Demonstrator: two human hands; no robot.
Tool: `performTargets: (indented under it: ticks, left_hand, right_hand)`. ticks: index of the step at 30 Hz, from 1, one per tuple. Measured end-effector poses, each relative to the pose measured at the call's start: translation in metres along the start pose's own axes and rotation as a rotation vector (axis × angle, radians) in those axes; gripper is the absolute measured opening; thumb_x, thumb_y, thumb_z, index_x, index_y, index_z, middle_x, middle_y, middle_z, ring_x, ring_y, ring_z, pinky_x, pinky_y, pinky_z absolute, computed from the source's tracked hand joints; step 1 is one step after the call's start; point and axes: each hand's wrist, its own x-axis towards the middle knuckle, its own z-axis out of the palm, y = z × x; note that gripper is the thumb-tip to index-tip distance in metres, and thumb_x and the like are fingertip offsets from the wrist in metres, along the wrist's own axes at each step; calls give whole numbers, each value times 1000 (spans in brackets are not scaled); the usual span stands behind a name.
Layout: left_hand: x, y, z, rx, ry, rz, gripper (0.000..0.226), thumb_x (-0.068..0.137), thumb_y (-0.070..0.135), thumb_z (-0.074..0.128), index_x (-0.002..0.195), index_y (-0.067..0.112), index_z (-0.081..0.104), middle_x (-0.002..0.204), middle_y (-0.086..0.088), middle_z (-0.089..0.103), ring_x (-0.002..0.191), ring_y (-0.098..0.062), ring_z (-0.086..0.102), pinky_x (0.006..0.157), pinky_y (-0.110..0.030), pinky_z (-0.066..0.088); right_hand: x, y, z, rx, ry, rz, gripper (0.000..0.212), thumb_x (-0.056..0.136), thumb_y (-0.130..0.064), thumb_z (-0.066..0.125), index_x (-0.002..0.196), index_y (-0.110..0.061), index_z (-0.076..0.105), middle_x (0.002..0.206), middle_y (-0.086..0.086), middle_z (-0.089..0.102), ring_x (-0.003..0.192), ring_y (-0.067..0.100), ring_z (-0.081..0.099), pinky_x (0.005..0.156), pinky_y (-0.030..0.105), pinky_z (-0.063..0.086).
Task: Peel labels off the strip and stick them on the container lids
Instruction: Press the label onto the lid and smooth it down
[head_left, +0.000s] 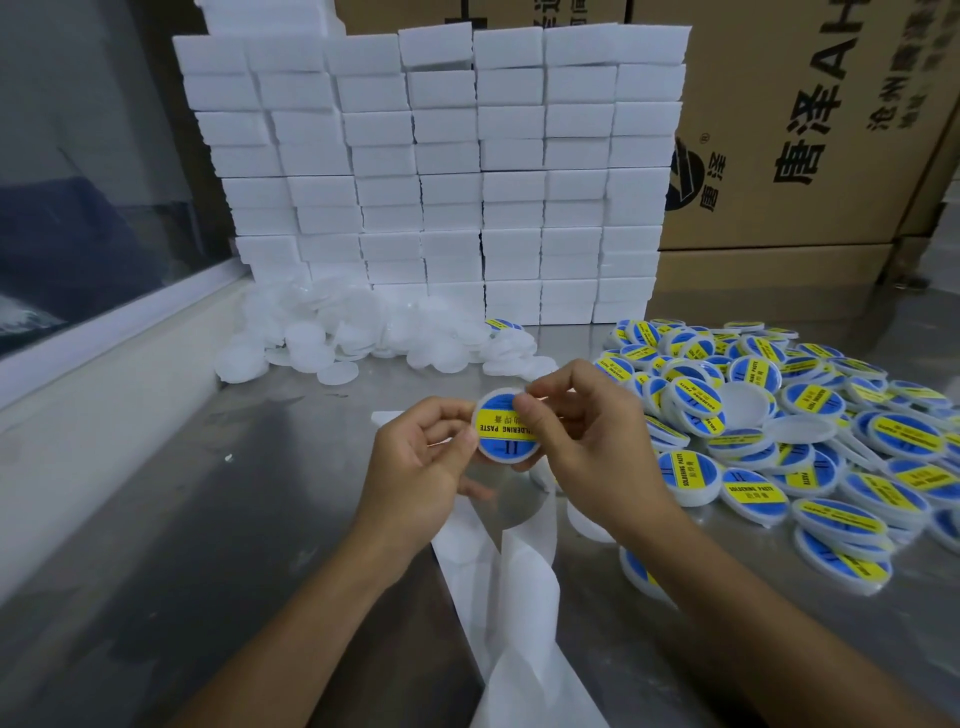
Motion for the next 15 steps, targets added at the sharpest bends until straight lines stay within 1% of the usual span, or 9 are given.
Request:
performTargets:
  ticks: [1, 4, 6, 7, 8, 9, 12, 14, 15]
  left_hand:
    - [0, 0, 1, -24, 20, -8, 22, 93, 1, 58, 90, 22, 67, 82, 2, 75, 75, -18, 73, 51, -30, 59]
    - [3, 2, -2, -117, 82, -24, 26, 94, -2, 54, 87, 20, 67, 77, 2, 75, 66, -17, 72, 50, -27, 57]
    - [5, 2, -5, -106, 91, -17, 27, 94, -2, 54, 87, 19, 68, 76, 1, 76, 64, -18, 72, 51, -27, 57]
    - [5, 2, -5, -101, 91, -13, 26, 95, -3, 53, 88, 18, 68, 76, 0, 76, 63, -19, 72, 51, -27, 57]
    - [6, 2, -6, -98, 90, -9, 26, 95, -3, 52, 88, 17, 67, 76, 1, 76, 62, -19, 72, 51, -27, 58]
    - [6, 3, -6, -93, 90, -5, 26, 95, -4, 52, 89, 17, 67, 76, 2, 76, 62, -20, 72, 52, -27, 58]
    - [5, 4, -4, -51, 70, 20, 27, 93, -6, 54, 89, 18, 67, 76, 4, 75, 63, -20, 73, 50, -27, 58]
    - [3, 4, -2, -15, 33, 39, 27, 92, -6, 55, 89, 18, 67, 76, 5, 75, 64, -18, 72, 50, -27, 58]
    - [2, 3, 0, 4, 12, 46, 27, 92, -6, 56, 90, 18, 67, 77, 6, 75, 64, -18, 72, 51, -27, 58]
  right_hand:
    - [0, 0, -1, -10, -44, -4, 13, 86, -12, 72, 91, -16, 61, 77, 8, 72, 65, 20, 71, 56, 34, 59]
    - [-2, 3, 2, -86, -170, -1, 44, 76, -9, 81, 111, -29, 61, 88, 3, 68, 60, 15, 64, 60, 29, 56]
    - [-2, 2, 5, -44, -184, 46, 50, 73, -5, 83, 109, -34, 62, 88, 5, 69, 61, 15, 65, 64, 32, 57]
    - [-1, 1, 6, 8, -179, 70, 48, 73, -3, 83, 106, -33, 64, 87, 9, 70, 62, 21, 67, 64, 34, 58]
    - [0, 0, 5, 63, -177, 87, 45, 73, -1, 82, 103, -31, 66, 84, 12, 71, 63, 26, 69, 62, 34, 58]
    - [1, -2, 3, 106, -173, 93, 40, 74, -1, 81, 100, -29, 67, 79, 13, 71, 61, 27, 69, 57, 31, 55]
    - [2, -6, -2, 140, -137, 94, 19, 80, -8, 77, 92, -21, 70, 69, 13, 71, 56, 27, 68, 48, 33, 50]
    - [2, -7, -4, 126, -93, 102, 6, 82, -13, 75, 84, -16, 69, 66, 9, 72, 55, 24, 69, 43, 27, 48]
    - [3, -8, -5, 115, -66, 98, 7, 82, -15, 75, 79, -13, 69, 64, 7, 72, 54, 21, 69, 42, 24, 48]
